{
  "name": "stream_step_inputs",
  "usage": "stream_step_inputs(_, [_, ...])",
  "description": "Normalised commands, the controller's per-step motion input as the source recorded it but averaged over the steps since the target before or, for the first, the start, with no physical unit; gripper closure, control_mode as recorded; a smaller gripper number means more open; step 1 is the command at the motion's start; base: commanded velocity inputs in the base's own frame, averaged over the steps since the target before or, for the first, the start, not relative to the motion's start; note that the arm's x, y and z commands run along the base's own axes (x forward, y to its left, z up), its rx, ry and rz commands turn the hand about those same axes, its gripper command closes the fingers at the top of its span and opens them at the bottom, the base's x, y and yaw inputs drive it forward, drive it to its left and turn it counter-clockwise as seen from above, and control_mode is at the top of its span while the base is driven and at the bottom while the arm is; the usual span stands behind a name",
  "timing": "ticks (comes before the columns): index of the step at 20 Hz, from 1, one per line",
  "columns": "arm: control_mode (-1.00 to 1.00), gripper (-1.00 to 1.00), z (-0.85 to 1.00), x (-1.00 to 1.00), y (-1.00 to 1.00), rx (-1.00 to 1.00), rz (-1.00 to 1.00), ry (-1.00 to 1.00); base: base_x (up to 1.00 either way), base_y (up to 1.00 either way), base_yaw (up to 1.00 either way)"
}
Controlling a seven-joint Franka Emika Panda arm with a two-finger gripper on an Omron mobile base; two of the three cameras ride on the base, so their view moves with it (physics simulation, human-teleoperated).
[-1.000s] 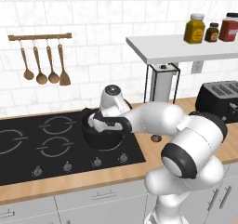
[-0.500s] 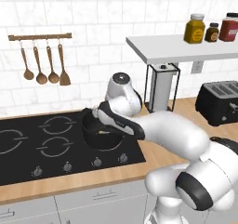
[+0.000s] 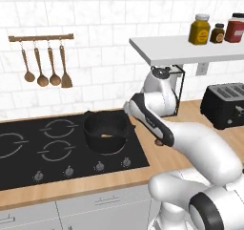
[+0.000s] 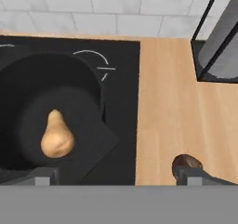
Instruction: Put the squash and mushroom in the pot. Retrieve the spatula and lightly stir the vegetables in the pot.
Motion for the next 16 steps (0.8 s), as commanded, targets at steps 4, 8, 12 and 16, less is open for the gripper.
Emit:
stream_step_inputs(4, [-1.00, -1.00, -0.12, 0.10, -1.00, 0.01, -0.18, 0.17, 0.00, 0.00, 0.00])
stream_step_inputs(8, [-1.00, -1.00, -0.40, 0.01, -1.00, 0.00, -0.12, 0.15, 0.00, 0.00, 0.00])
stream_step_inputs(12, [-1.00, -1.00, -0.64, -0.06, -0.79, 0.00, -0.01, 0.09, 0.00, 0.00, 0.00])
stream_step_inputs(16, [-1.00, -1.00, -0.75, -0.11, -0.34, 0.00, 0.02, 0.06, 0.00, 0.00, 0.00])
